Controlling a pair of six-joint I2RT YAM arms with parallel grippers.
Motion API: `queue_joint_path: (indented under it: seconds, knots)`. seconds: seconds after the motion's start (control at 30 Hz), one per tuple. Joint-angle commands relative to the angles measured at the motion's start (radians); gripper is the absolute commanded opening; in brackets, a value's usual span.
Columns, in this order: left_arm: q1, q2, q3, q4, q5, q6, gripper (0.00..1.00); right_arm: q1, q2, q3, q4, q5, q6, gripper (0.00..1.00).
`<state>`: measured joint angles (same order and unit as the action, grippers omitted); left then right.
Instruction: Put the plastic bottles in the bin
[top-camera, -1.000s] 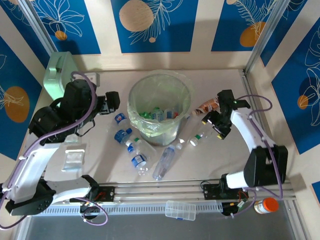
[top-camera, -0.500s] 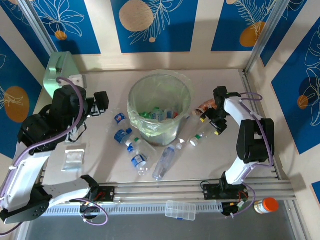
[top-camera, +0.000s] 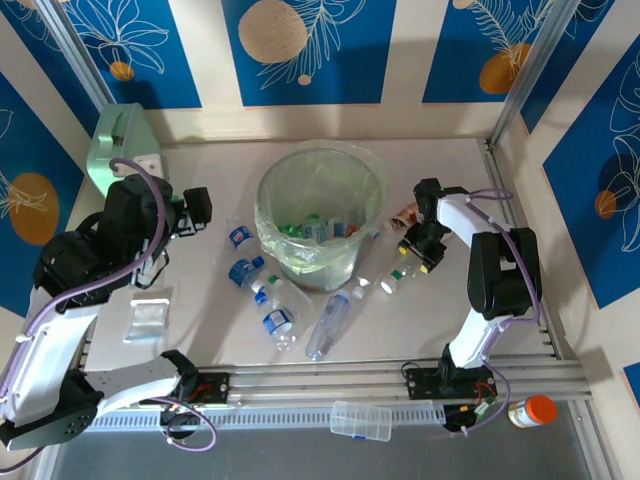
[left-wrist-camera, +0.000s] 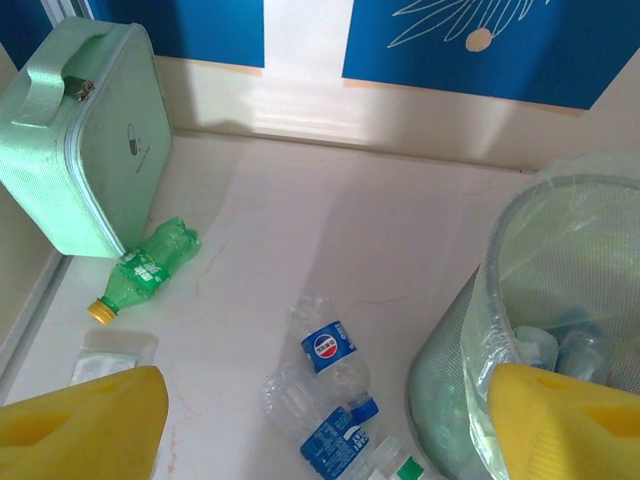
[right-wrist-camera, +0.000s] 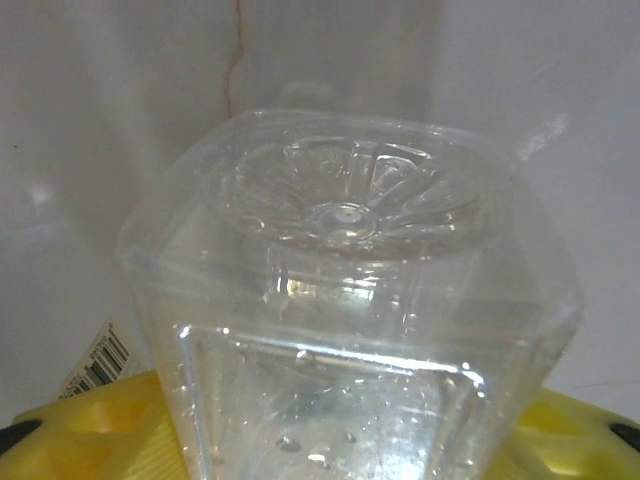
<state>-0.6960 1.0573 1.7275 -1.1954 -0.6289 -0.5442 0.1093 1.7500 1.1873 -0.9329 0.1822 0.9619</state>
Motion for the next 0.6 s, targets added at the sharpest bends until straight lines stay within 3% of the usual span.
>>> queue_joint_path:
  seconds: [0.0, 0.33, 0.57]
  knots:
    - [0.004, 0.006, -0.005, -0.011, -0.008, 0.001, 0.83, -0.008, -0.035, -0.023, -0.03, 0.019, 0.022, 0.5]
    - [0.004, 0.056, 0.007, 0.016, 0.005, 0.034, 0.83, -0.022, -0.255, -0.025, -0.093, 0.002, 0.001, 0.49]
    - [0.004, 0.109, 0.004, 0.061, 0.09, 0.037, 0.83, -0.022, -0.465, 0.036, -0.173, -0.016, -0.063, 0.48]
